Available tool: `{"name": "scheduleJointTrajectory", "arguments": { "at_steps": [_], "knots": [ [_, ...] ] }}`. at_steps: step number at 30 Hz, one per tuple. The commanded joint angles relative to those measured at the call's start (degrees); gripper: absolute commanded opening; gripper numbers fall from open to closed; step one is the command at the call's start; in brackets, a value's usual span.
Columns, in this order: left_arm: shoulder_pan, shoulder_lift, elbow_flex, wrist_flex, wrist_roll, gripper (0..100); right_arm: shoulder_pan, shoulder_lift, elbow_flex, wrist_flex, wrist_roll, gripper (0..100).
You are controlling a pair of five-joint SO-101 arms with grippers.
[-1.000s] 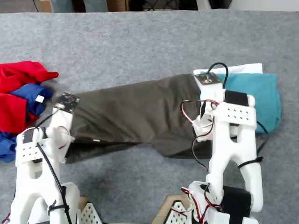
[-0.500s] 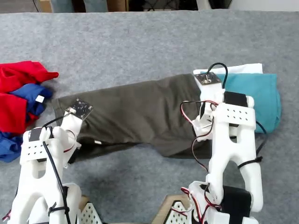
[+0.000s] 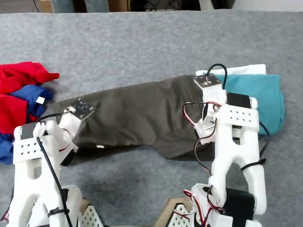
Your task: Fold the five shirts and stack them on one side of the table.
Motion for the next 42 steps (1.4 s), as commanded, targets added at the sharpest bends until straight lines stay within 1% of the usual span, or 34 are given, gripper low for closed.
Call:
{"name": "scheduleJointTrajectory", "arguments": {
  "at_steps": [1, 2, 5, 7, 11, 13, 15, 16, 18, 19, 20, 21, 23, 25, 26, 28, 31, 34, 37, 39, 42],
  "knots": [
    [-0.48, -0.79, -0.84, 0.62, -3.08, 4, 0.97, -1.80, -0.04, -0.18, 0.62, 6.9],
    [-0.48, -0.79, -0.75, 0.62, -3.52, 6, 0.88, -2.15, -0.04, -0.09, 0.53, 10.8],
    [-1.36, -1.23, 0.13, 0.09, -3.16, 19, 0.44, -2.15, -0.22, 0.00, 0.79, 22.1],
    [-3.65, -1.23, -0.66, -0.44, -3.34, 25, -0.35, -2.15, -0.22, 0.26, 0.79, 25.7],
    [-8.04, -1.23, -3.21, -2.81, -3.52, 26, -0.97, -2.15, -4.09, 5.10, 0.79, 25.8],
    [-10.24, -1.23, -6.73, -2.81, -3.60, 26, -0.88, -2.07, -8.04, 7.82, 0.70, 25.6],
    [-12.26, -1.23, -11.91, -2.81, -4.40, 26, -1.23, -1.71, -12.62, 10.29, 0.44, 20.7],
    [-12.88, -1.05, -14.64, -2.73, -5.10, 25, -1.85, -1.71, -15.08, 10.81, 0.35, 15.5],
    [-12.88, -0.62, -19.65, -2.73, -4.22, 18, -3.96, -1.63, -19.30, 10.81, -0.53, 2.0],
    [-12.00, -0.53, -21.58, -2.81, -2.64, 11, -5.27, -1.19, -21.14, 10.73, -1.67, 1.5],
    [-10.15, -0.53, -22.99, -3.34, -0.44, 5, -7.03, -0.40, -22.90, 10.81, -3.16, 4.5],
    [-7.78, -0.44, -23.34, -4.84, 1.85, 2, -8.62, 0.84, -24.57, 10.73, -5.19, 5.4],
    [-3.47, -0.44, -22.29, -8.53, 9.76, 6, -11.69, 4.70, -28.09, 9.05, -8.44, 2.7],
    [0.48, 0.09, -19.21, -15.12, 19.87, 5, -13.63, 10.42, -31.78, 6.15, -10.81, 1.5],
    [2.51, 1.14, -16.66, -19.78, 24.70, 3, -14.15, 13.76, -33.63, 4.31, -11.96, 1.6],
    [4.88, 4.13, -11.47, -29.71, 32.18, 3, -14.51, 21.32, -37.67, 0.26, -13.80, 1.5],
    [5.05, 11.96, -2.95, -46.68, 39.82, 3, -14.24, 33.36, -45.32, -3.78, -14.95, 1.5],
    [3.38, 21.54, 1.98, -59.96, 42.73, 3, -13.36, 44.88, -54.64, -4.48, -14.86, 1.5],
    [-0.22, 30.95, 2.15, -68.84, 43.08, 3, -11.34, 55.43, -64.66, -4.13, -14.86, 1.5],
    [-2.33, 35.52, 0.31, -70.42, 43.08, 3, -9.76, 61.32, -70.81, -4.13, -14.86, 1.5],
    [-3.47, 36.75, -4.53, -64.97, 43.08, 3, -7.74, 68.62, -79.08, -4.13, -14.59, 1.5]
  ]
}}
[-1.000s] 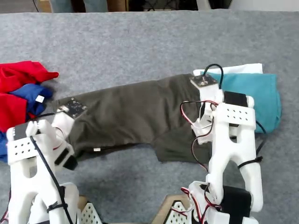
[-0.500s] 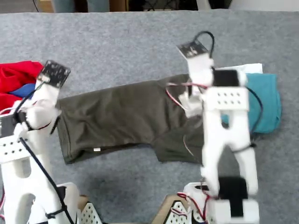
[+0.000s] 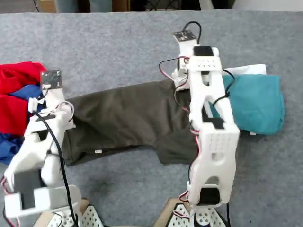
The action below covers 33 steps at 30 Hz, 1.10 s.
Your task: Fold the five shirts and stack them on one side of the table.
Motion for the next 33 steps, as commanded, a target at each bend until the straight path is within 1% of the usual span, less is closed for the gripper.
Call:
{"name": "scheduleJointTrajectory", "arguments": {
  "at_steps": [1, 4, 12, 14, 17, 21, 23, 24, 26, 28, 31, 33],
  "knots": [
    [-1.45, 1.23, -5.93, 3.43, 0.44, 3, 2.90, 6.46, -12.00, -0.26, -0.18, 1.5],
    [-1.45, 1.23, -6.46, 5.36, 0.18, 3, 3.43, 10.33, -19.91, 5.27, -0.09, 1.5],
    [-1.45, -1.58, -6.02, 6.15, 0.18, 3, 2.46, 14.81, -40.84, 20.31, 0.00, 1.5],
    [-1.54, -5.27, -6.46, 9.93, 0.18, 3, 2.37, 14.81, -44.09, 20.31, -0.09, 1.5],
    [-0.92, -13.63, -6.29, 20.57, 0.35, 3, 1.05, 14.37, -46.81, 20.40, -0.26, 1.5],
    [0.84, -26.11, -4.18, 33.76, 0.18, 3, -1.85, 9.54, -42.42, 20.40, -0.44, 1.5],
    [0.92, -30.86, -2.24, 37.80, 0.18, 3, -3.08, 6.81, -38.29, 20.31, -0.44, 1.5],
    [1.10, -32.00, -0.48, 38.07, 0.18, 3, -3.52, 6.20, -36.26, 20.04, -0.35, 1.5],
    [2.33, -31.74, 2.59, 37.01, 0.18, 4, -3.25, 6.73, -32.75, 17.32, -0.35, 1.5],
    [5.23, -29.19, 5.41, 35.96, -0.70, 6, -2.11, 8.57, -29.76, 13.36, -0.44, 1.5],
    [10.59, -23.03, 5.58, 39.82, -5.63, 7, -0.18, 12.26, -28.35, 8.00, -0.44, 1.5],
    [12.44, -20.13, 4.26, 42.99, -8.09, 6, 0.97, 15.43, -28.70, 5.36, -0.44, 1.5]
  ]
}}
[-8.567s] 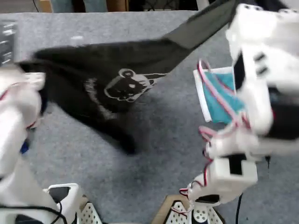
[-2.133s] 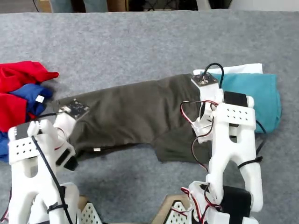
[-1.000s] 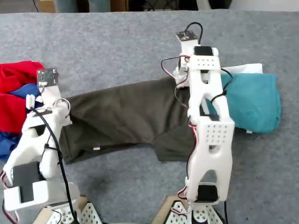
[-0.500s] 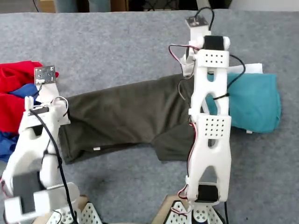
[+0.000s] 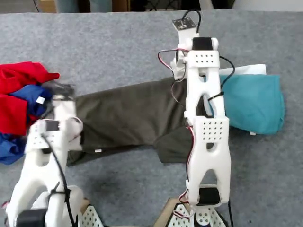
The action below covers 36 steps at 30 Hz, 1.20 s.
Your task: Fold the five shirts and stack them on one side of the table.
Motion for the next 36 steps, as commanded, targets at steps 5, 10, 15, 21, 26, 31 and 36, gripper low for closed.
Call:
{"name": "scheduleJointTrajectory", "arguments": {
  "at_steps": [5, 10, 15, 21, 26, 31, 36],
  "knots": [
    [0.48, 7.56, -5.23, 9.32, -11.08, 3, 2.37, 7.69, -0.04, -7.91, -0.18, 1.5],
    [-5.85, 9.32, -4.09, 10.37, -18.46, 3, 2.37, 9.36, -0.40, -8.35, -0.44, 1.5],
    [-7.08, 6.95, -6.29, 13.54, -19.34, 3, 2.29, 9.36, -3.65, -6.15, -0.18, 1.5],
    [-6.90, 0.35, -16.57, 15.30, -11.60, 3, 1.41, 9.36, -16.92, 5.80, -0.09, 1.5],
    [-5.41, 0.53, -26.42, 16.26, -7.03, 3, 1.93, 9.19, -27.30, 11.08, 2.37, 1.5],
    [-5.76, 11.52, -29.76, 2.90, 0.88, 3, 1.41, 3.03, -19.38, 10.99, 5.19, 1.5],
    [-6.11, 31.03, -31.69, -12.31, 6.42, 3, 0.53, -1.27, -6.11, 9.41, 5.27, 1.5]
  ]
}}
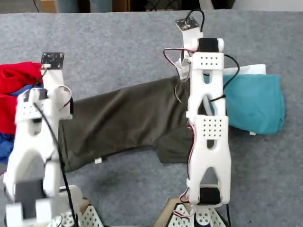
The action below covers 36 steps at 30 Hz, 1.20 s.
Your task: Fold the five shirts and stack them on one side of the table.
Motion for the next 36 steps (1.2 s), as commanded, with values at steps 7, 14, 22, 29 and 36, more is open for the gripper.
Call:
{"name": "scheduleJointTrajectory", "arguments": {
  "at_steps": [7, 14, 22, 29, 36],
  "knots": [
    [-6.20, 23.74, -12.00, -15.03, 5.27, 3, 3.43, 0.92, 10.42, -10.02, 0.62, 1.5],
    [-7.69, 23.65, -12.09, -15.38, 9.93, 3, 4.48, 2.68, 4.09, -6.33, 0.88, 1.5],
    [-7.87, 19.52, -10.07, -15.30, 10.11, 3, 3.69, -5.23, -5.14, 0.62, 0.97, 1.5],
    [-6.81, 14.59, -6.11, -15.38, 10.11, 3, 1.14, -33.98, 26.95, 0.53, 19.60, 1.7],
    [-6.73, 14.59, -6.29, -15.38, 10.11, 3, -0.62, -62.29, 67.91, -1.05, 38.59, 5.2]
  ]
}}
